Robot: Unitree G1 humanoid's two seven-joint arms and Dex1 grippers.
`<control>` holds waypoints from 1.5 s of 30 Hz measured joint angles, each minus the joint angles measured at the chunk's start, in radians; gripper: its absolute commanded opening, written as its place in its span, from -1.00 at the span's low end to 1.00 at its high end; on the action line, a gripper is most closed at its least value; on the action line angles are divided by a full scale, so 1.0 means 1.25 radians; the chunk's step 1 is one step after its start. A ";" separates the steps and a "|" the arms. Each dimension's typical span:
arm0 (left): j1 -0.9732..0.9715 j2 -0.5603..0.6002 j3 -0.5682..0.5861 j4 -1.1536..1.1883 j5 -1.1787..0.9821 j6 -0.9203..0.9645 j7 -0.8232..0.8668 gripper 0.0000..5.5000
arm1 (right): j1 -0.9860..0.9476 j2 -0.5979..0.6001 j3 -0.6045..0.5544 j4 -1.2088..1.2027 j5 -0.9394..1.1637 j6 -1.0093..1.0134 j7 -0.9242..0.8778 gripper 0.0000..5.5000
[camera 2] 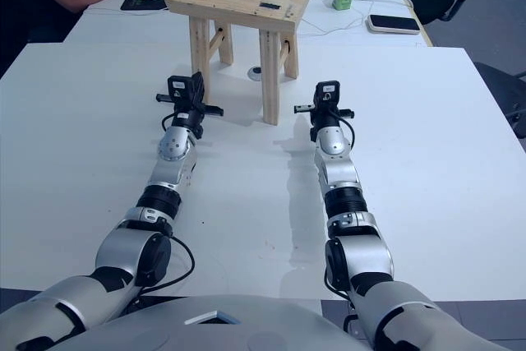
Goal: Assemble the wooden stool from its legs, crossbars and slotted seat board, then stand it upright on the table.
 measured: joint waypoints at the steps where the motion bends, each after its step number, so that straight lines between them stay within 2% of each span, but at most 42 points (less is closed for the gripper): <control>1: 0.000 0.000 -0.001 0.000 0.000 0.000 -0.003 -1.00 | 0.000 0.000 0.000 0.000 0.000 -0.001 0.000 -1.00; 45: 0.000 -0.002 -0.015 0.000 0.002 0.002 -0.009 -1.00 | 0.000 0.008 0.014 0.002 -0.010 -0.010 0.002 -1.00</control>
